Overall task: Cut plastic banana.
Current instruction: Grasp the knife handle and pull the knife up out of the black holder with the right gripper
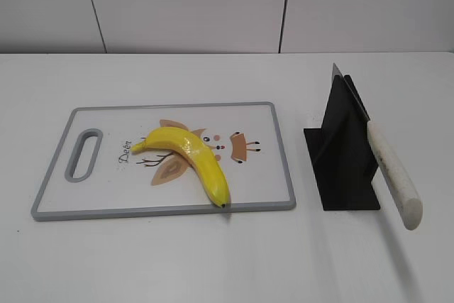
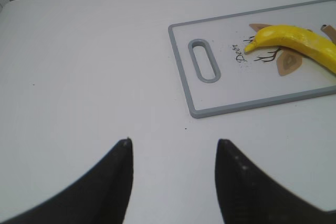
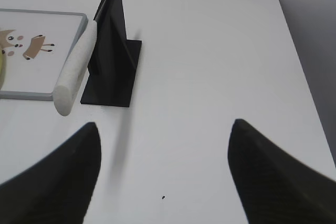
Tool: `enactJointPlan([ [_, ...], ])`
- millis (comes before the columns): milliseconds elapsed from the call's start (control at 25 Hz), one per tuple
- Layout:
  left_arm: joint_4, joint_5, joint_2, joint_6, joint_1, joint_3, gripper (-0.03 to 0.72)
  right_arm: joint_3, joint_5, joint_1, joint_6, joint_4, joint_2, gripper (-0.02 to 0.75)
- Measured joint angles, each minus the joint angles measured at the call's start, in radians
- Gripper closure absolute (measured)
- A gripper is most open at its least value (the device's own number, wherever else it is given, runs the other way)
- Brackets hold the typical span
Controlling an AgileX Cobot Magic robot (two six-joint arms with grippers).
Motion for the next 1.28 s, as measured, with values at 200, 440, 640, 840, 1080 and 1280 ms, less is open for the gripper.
enactJointPlan([
  [200,0.000,0.000,0.000,0.000,0.000,0.000,0.216,0.000,0.000,0.000,0.000,0.000,0.000,0.160],
  [440,0.000,0.000,0.000,0.000,0.000,0.000,0.216,0.000,0.000,0.000,0.000,0.000,0.000,0.160],
  [640,0.000,0.000,0.000,0.000,0.000,0.000,0.216,0.000,0.001,0.000,0.000,0.000,0.000,0.160],
  [840,0.000,0.000,0.000,0.000,0.000,0.000,0.216,0.000,0.001,0.000,0.000,0.000,0.000,0.160],
  [1080,0.000,0.000,0.000,0.000,0.000,0.000,0.216,0.000,0.001,0.000,0.000,0.000,0.000,0.160],
  [1280,0.000,0.000,0.000,0.000,0.000,0.000,0.216,0.000,0.001,0.000,0.000,0.000,0.000,0.160],
])
